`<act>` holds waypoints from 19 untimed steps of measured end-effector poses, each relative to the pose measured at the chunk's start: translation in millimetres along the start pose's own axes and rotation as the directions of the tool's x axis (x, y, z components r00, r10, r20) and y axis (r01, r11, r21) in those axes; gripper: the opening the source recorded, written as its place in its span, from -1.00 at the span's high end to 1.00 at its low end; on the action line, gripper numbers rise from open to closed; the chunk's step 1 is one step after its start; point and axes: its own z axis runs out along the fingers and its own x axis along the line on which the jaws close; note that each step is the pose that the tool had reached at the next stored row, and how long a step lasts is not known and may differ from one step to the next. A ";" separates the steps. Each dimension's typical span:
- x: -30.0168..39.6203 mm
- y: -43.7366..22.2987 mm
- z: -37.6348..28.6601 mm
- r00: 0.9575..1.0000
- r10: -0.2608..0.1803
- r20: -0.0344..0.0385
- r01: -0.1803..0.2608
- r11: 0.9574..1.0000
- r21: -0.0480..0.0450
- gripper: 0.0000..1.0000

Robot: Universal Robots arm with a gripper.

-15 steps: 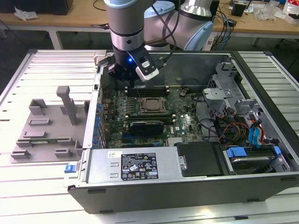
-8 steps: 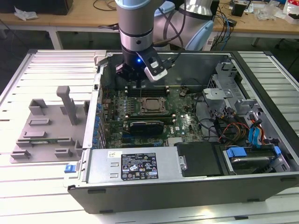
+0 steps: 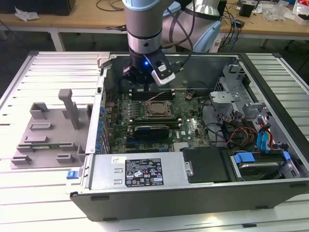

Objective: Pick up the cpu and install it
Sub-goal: 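Install the first cpu locking lever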

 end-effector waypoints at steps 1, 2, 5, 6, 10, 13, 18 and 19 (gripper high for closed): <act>0.0 -0.1 0.5 1.000 0.019 0.004 -0.019 1.000 0.001 0.79; 0.1 -0.2 0.8 1.000 0.029 0.007 -0.029 1.000 0.002 0.79; 0.2 -0.6 2.7 0.996 0.083 0.019 -0.083 0.997 0.005 0.79; 0.0 -0.9 3.7 0.994 0.103 0.024 -0.103 0.995 0.005 0.79; -1.6 -1.2 7.8 0.988 0.151 0.035 -0.151 0.988 0.007 0.79; -2.5 -1.0 9.0 0.985 0.166 0.039 -0.167 0.986 0.008 0.79; -3.8 -1.2 10.7 0.982 0.183 0.043 -0.184 0.983 0.008 0.79; -4.0 -1.3 11.2 0.982 0.186 0.044 -0.187 0.982 0.008 0.79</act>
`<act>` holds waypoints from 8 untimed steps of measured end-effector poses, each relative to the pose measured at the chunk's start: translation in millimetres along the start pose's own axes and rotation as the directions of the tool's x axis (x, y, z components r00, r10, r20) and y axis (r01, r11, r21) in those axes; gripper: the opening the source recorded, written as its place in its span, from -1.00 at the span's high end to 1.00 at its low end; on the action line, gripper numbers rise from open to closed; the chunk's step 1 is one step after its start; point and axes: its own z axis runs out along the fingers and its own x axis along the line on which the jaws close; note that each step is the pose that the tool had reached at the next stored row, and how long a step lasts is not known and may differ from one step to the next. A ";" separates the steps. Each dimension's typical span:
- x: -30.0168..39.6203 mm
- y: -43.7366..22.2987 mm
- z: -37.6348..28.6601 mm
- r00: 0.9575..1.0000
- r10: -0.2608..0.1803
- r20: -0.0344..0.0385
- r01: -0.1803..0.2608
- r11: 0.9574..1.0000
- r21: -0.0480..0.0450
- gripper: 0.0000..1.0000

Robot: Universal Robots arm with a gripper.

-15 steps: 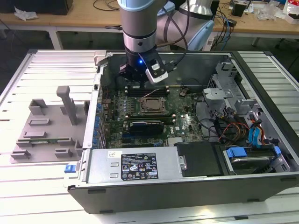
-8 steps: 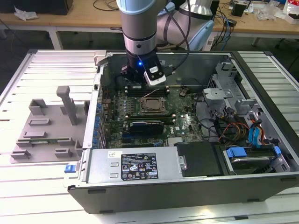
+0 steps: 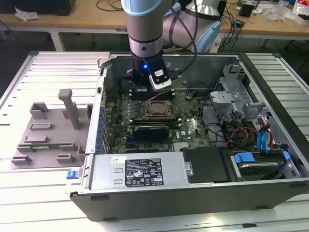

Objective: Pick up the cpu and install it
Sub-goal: 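Install the first cpu locking lever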

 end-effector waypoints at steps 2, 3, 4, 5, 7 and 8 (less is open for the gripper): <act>-1.1 -0.3 2.2 1.000 0.021 0.005 -0.021 1.000 0.001 0.79; -1.5 -0.4 3.0 1.000 0.031 0.007 -0.031 1.000 0.002 0.79; -2.1 -0.5 4.1 0.999 0.045 0.010 -0.045 0.999 0.003 0.79; -2.7 -0.6 4.9 0.998 0.055 0.013 -0.055 0.998 0.003 0.79; -3.7 -0.2 6.4 0.998 0.064 0.015 -0.064 0.998 0.004 0.79; -4.8 0.3 7.3 0.998 0.065 0.015 -0.065 0.998 0.004 0.79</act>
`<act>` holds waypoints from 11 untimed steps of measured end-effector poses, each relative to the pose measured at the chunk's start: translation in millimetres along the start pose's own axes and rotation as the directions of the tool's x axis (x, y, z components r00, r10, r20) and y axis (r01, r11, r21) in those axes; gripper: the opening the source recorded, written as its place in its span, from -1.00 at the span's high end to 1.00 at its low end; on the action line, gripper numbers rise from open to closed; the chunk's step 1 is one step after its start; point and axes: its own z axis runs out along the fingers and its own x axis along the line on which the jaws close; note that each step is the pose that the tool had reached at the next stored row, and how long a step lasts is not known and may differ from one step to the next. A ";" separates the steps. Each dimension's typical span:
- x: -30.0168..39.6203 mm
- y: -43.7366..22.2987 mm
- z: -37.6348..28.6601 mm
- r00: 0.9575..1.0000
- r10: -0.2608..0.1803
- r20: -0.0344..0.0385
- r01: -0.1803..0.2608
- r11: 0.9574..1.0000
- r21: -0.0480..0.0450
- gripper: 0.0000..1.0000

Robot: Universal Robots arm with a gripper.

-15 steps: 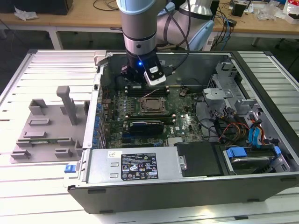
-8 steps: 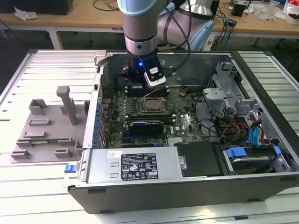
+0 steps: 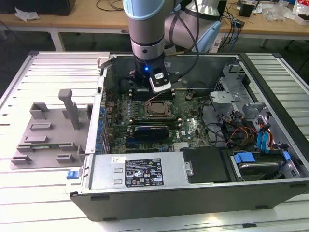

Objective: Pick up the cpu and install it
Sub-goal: 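Install the first cpu locking lever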

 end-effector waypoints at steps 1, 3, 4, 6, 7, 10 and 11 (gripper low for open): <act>-0.7 0.5 0.6 1.000 0.001 0.000 -0.001 1.000 0.000 0.79; -2.4 1.7 1.7 1.000 0.003 0.001 -0.003 1.000 0.000 0.79; -2.9 2.2 2.0 1.000 0.004 0.001 -0.004 1.000 0.000 0.79; -4.8 4.5 3.3 1.000 0.004 0.001 -0.004 1.000 0.000 0.79; -5.7 5.6 4.2 1.000 0.004 0.001 -0.004 1.000 0.001 0.79; -7.7 7.0 11.0 1.000 0.005 0.002 -0.005 1.000 0.002 0.79; -7.7 7.2 13.0 1.000 0.006 0.002 -0.006 1.000 0.004 0.79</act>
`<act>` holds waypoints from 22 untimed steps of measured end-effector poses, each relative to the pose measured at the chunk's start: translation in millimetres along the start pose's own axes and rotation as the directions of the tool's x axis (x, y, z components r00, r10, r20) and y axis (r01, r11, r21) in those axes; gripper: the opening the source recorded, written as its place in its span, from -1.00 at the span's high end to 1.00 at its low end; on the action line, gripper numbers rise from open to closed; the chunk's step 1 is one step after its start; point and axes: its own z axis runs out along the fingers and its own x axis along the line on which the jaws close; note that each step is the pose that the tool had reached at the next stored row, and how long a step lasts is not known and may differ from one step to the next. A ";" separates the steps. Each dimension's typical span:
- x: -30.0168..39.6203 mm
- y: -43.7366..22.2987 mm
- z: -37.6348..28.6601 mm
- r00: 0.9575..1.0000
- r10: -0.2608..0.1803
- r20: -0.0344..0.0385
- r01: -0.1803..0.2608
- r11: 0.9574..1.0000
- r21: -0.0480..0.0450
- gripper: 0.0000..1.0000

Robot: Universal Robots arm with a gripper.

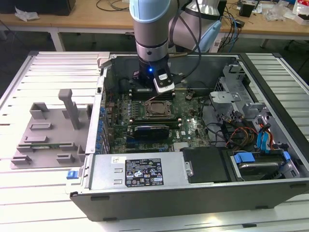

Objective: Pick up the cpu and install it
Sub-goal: 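Install the first cpu locking lever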

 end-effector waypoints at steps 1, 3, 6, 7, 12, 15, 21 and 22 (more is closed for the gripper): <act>0.1 0.1 0.7 1.000 0.001 0.000 -0.001 1.000 0.001 0.79; 0.2 1.9 2.3 1.000 0.007 0.003 -0.007 1.000 0.005 0.79; -0.4 4.0 3.9 1.000 0.014 0.005 -0.014 1.000 0.009 0.79; -0.9 4.3 4.4 1.000 0.016 0.006 -0.016 1.000 0.010 0.79; -5.6 4.9 7.8 0.999 0.035 0.011 -0.035 0.999 0.014 0.79; -5.5 5.5 8.1 0.999 0.035 0.011 -0.035 0.999 0.014 0.79; -4.2 9.8 10.8 0.999 0.032 0.017 -0.033 0.999 0.037 0.79; -4.0 9.5 12.3 0.999 0.032 0.018 -0.033 0.999 0.039 0.79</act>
